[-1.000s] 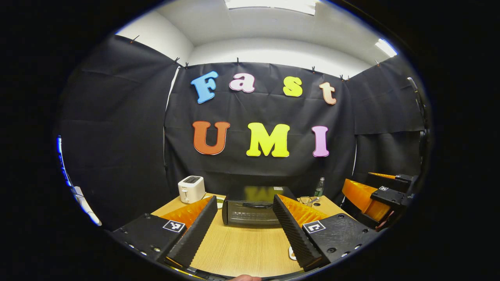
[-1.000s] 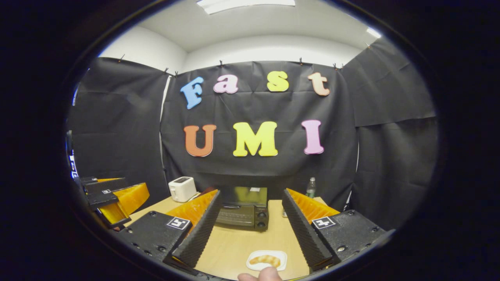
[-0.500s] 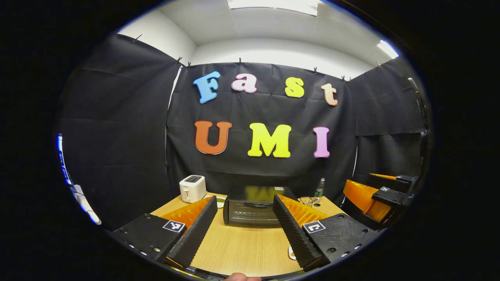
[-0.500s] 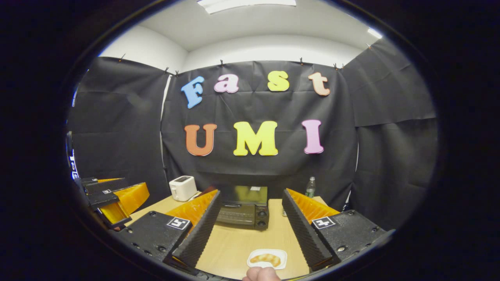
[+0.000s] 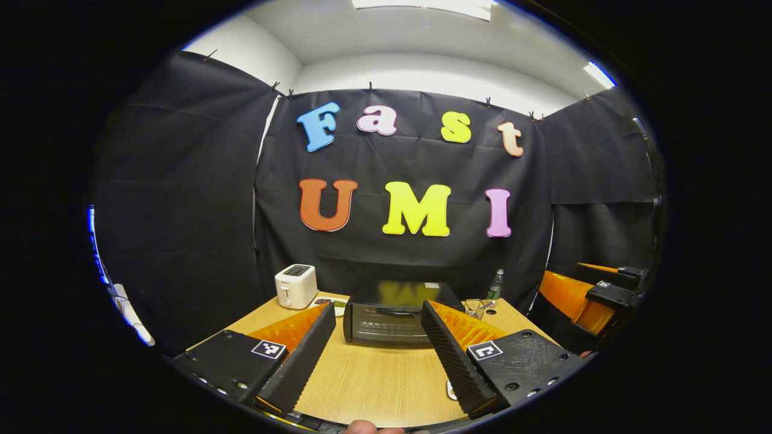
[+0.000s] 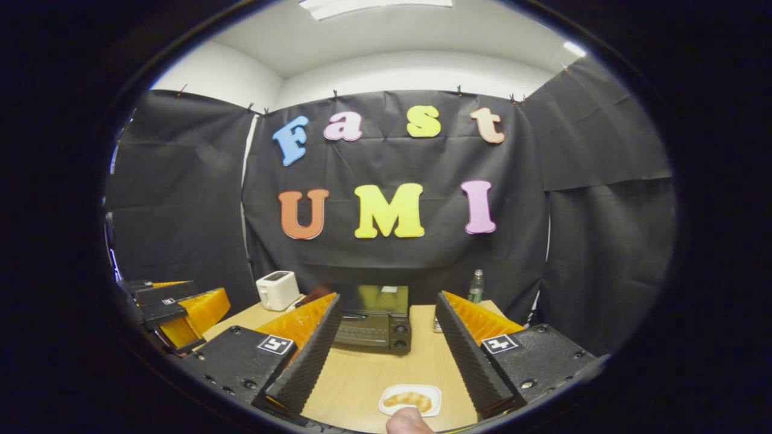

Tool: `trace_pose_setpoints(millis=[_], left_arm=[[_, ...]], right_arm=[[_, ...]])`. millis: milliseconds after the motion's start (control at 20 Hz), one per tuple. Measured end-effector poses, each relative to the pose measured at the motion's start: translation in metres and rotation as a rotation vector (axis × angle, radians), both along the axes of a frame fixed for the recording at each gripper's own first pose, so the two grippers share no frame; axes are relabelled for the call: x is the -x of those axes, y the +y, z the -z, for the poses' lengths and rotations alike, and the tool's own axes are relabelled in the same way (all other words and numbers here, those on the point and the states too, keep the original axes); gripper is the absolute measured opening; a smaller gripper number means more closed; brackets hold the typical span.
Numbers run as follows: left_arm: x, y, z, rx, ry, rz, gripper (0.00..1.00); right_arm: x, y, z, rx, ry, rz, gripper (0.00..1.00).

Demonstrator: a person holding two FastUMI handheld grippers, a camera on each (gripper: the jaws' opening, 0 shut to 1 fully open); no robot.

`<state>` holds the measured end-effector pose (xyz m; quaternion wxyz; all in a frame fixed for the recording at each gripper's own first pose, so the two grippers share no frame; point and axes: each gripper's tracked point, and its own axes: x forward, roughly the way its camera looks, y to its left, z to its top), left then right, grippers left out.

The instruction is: Open the electric oven with the left hand, put the food in, and close the electric oven.

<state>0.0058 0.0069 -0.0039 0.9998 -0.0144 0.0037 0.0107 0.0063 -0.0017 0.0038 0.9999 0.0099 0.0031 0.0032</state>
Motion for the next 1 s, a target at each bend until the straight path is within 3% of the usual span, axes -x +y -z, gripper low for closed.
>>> trace_pose_setpoints(millis=[450,750,1000], left_arm=[[-0.090,-0.035,0.029,-0.004,0.054,0.059,0.94],[-0.191,-0.060,0.050,-0.032,0.073,0.088,0.94],[-0.273,-0.066,0.106,-0.078,0.145,0.088,0.94]], right_arm=[[-0.025,-0.073,0.007,0.015,0.020,0.118,0.96],[-0.047,-0.128,0.030,-0.032,0.109,0.179,0.97],[-0.062,-0.168,0.040,-0.025,0.139,0.209,0.97]])
